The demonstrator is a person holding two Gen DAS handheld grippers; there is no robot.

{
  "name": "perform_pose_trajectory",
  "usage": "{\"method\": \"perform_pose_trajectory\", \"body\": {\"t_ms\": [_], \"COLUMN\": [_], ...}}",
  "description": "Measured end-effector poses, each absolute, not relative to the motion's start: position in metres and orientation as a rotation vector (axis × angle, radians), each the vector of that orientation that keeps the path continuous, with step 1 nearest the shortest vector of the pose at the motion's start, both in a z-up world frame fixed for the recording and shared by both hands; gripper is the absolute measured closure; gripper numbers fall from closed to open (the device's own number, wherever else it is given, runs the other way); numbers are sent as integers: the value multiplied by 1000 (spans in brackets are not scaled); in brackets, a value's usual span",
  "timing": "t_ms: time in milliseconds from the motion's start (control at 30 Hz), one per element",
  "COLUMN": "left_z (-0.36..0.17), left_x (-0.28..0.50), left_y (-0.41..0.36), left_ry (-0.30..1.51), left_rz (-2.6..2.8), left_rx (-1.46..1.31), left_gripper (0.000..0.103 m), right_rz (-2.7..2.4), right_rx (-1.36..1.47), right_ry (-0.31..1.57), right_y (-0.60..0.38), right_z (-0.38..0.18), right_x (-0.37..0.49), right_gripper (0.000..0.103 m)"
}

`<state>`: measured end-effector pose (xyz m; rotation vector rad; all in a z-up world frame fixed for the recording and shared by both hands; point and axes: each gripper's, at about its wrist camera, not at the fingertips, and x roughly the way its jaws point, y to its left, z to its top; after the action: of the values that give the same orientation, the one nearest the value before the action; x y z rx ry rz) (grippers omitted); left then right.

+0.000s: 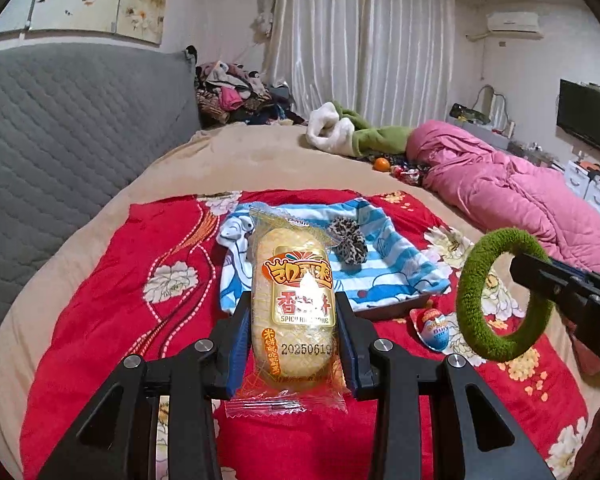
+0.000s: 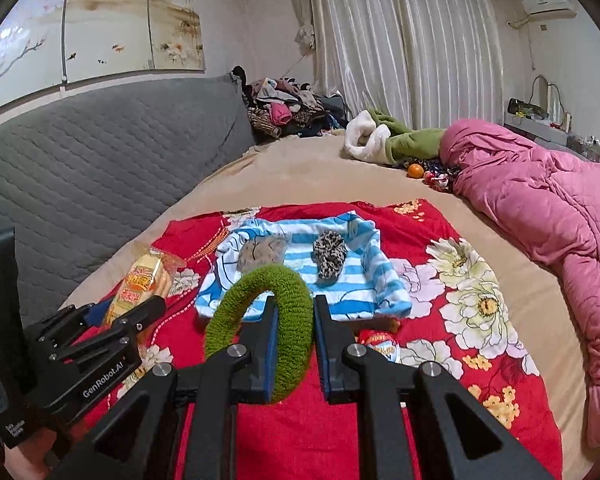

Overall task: Organize objects
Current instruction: 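Lift the held packet and green ring and carry them toward the tray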

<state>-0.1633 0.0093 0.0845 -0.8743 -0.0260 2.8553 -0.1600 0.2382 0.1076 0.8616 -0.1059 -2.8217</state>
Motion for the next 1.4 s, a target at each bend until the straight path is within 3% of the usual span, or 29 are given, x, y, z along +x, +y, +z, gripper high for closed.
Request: {"method": "perform_pose_trajectory", "body": {"t_ms": [1400], "left_z": [77], "left_x": [-275], "left_y": [20], "left_ry": [8], "left_rz": [2876], "left_rx": [-905], "left_gripper": [64], "right_rz": [-2805], "right_rx": [839], "right_ry": [-78], "right_y": [227], "right_z": [108], "right_x": [-270], "right_gripper": [86]}}
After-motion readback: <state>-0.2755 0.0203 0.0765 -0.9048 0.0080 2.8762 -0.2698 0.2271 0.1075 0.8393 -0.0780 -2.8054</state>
